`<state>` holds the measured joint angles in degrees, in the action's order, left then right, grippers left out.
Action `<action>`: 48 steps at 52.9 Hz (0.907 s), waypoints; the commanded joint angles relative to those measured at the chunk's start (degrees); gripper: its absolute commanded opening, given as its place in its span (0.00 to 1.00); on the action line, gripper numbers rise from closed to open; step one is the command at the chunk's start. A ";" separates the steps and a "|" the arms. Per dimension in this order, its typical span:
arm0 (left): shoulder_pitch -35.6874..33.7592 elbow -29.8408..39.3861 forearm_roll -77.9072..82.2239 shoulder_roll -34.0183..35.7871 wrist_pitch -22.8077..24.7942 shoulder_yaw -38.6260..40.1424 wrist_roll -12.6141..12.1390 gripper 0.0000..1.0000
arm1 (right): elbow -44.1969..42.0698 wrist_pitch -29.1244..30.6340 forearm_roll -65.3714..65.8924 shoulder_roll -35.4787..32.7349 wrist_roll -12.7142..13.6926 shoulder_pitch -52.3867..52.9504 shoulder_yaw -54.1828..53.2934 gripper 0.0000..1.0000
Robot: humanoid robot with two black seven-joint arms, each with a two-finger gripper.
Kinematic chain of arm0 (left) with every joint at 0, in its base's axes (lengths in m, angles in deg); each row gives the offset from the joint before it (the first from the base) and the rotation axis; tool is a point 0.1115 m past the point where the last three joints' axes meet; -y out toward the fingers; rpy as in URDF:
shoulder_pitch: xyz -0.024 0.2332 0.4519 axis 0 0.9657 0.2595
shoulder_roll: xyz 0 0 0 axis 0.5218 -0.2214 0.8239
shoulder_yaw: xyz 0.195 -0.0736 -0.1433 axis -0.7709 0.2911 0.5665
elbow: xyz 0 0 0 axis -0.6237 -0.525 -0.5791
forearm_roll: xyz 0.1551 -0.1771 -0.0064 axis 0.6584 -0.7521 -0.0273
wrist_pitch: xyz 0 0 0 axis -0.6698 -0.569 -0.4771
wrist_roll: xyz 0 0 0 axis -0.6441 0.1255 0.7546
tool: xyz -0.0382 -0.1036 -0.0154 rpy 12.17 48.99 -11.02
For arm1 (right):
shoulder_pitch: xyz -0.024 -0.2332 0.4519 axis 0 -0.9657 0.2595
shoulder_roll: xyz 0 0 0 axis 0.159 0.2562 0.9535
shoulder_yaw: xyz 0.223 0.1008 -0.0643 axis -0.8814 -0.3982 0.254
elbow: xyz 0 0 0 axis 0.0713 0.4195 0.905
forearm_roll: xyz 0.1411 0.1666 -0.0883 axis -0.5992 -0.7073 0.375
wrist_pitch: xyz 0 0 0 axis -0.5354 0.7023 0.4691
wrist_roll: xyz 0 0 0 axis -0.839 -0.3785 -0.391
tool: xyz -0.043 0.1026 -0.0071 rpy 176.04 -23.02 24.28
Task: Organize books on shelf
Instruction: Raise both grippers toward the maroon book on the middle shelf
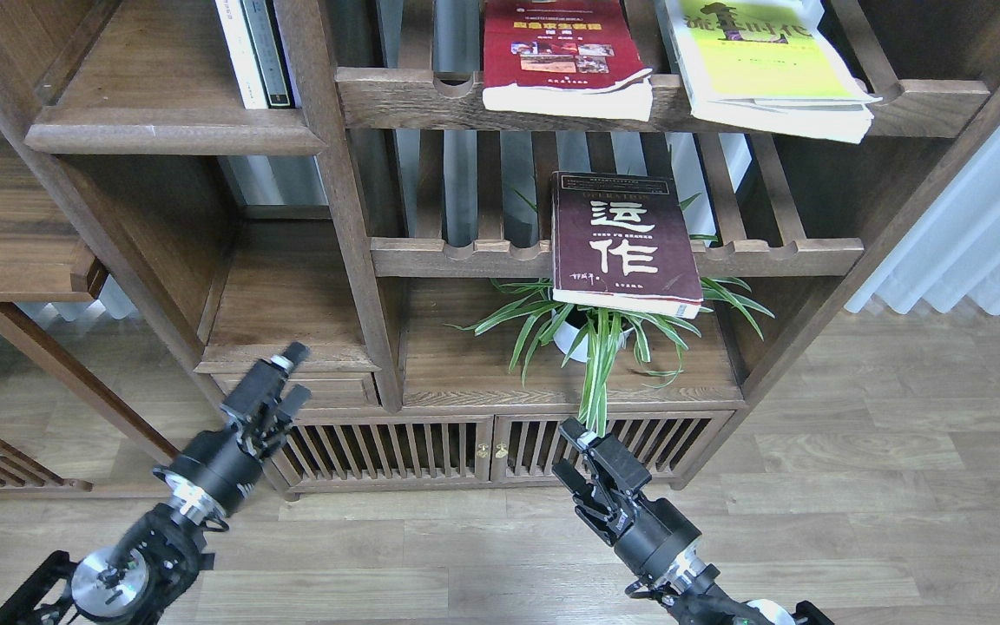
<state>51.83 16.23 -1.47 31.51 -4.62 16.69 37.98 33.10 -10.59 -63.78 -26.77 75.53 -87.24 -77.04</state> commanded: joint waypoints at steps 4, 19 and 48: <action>-0.05 0.56 0.01 0.52 0.00 1.24 -0.47 1.00 | 1.59 0.00 -0.17 0.00 0.00 -1.26 -0.14 0.99; -0.22 2.76 -0.08 2.37 0.00 3.79 -0.39 1.00 | 1.76 0.00 -0.96 0.00 -1.23 -0.82 0.04 0.99; 0.04 2.67 1.33 1.40 0.00 6.78 0.32 1.00 | 1.59 0.00 -0.61 0.00 -1.67 3.40 1.53 0.99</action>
<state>51.77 19.24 -0.80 31.86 -4.62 21.02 38.06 34.77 -10.59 -64.72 -26.77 73.70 -83.79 -75.94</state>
